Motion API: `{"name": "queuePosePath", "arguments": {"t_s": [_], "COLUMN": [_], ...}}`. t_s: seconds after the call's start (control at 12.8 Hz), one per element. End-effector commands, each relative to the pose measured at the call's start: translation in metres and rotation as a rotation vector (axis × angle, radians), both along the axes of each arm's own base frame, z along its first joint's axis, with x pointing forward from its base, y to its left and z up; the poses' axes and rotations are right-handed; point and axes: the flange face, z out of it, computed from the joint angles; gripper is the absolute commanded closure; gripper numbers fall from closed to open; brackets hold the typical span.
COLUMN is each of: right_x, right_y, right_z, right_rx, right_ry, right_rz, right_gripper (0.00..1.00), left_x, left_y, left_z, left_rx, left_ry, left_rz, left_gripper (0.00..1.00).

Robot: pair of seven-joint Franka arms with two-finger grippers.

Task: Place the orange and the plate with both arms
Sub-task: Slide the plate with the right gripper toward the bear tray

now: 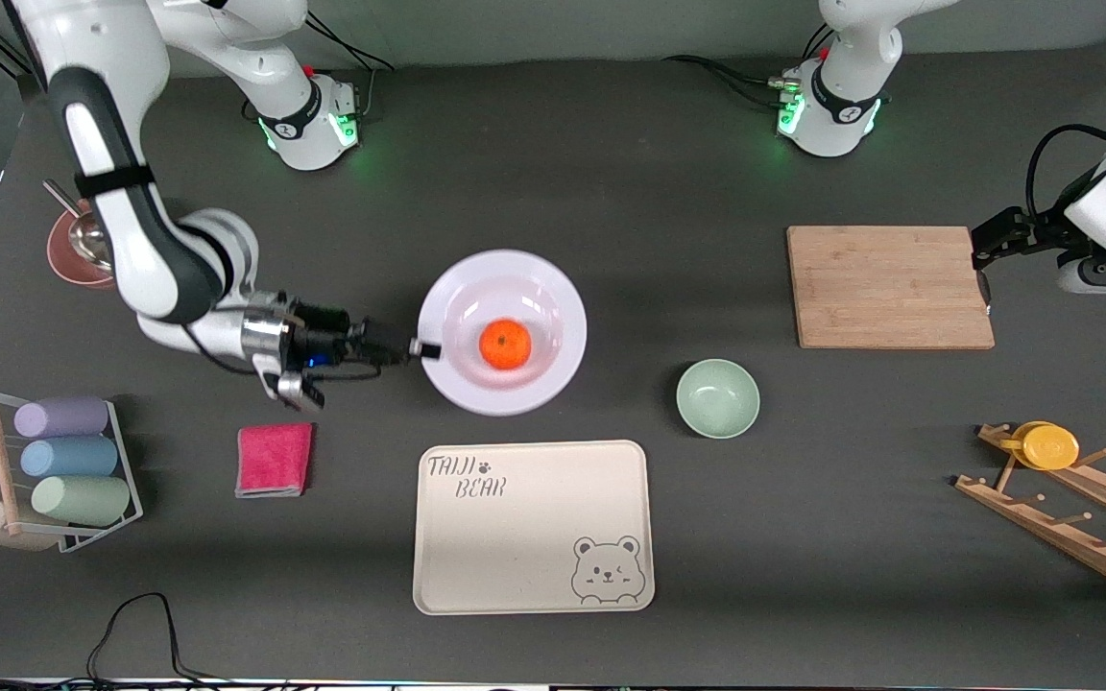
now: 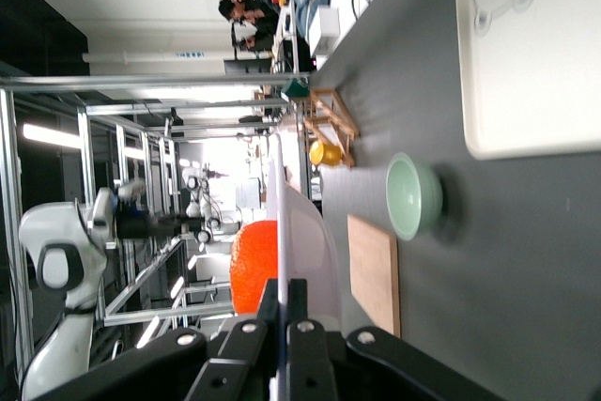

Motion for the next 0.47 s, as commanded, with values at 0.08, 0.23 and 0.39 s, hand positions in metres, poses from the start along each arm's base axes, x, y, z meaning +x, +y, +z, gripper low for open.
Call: {"name": "queuePosePath", "arguments": {"t_s": [0.08,0.23,0.39], "right_x": [0.108,0.145,0.169], "right_y": [0.012,0.017,0.023], "right_z": [-0.016,-0.024,-0.036], "right_rx": [-0.024,-0.034,-0.061], "right_ry": [0.003,-0.006,-0.033], "right_rz": [-0.006,-0.023,-0.065], "right_gripper": [1.00,1.00,1.00], "left_x": [-0.003,-0.003,-0.002], "left_y": [-0.002,-0.001,-0.003], "left_z": [0.002,0.001,0.000], "left_rx": [-0.006,-0.007,-0.007], "left_ry": [-0.020,-0.020,-0.022], "left_rz": [-0.017,-0.017,-0.020], "left_gripper": [0.00,0.00,0.00]}}
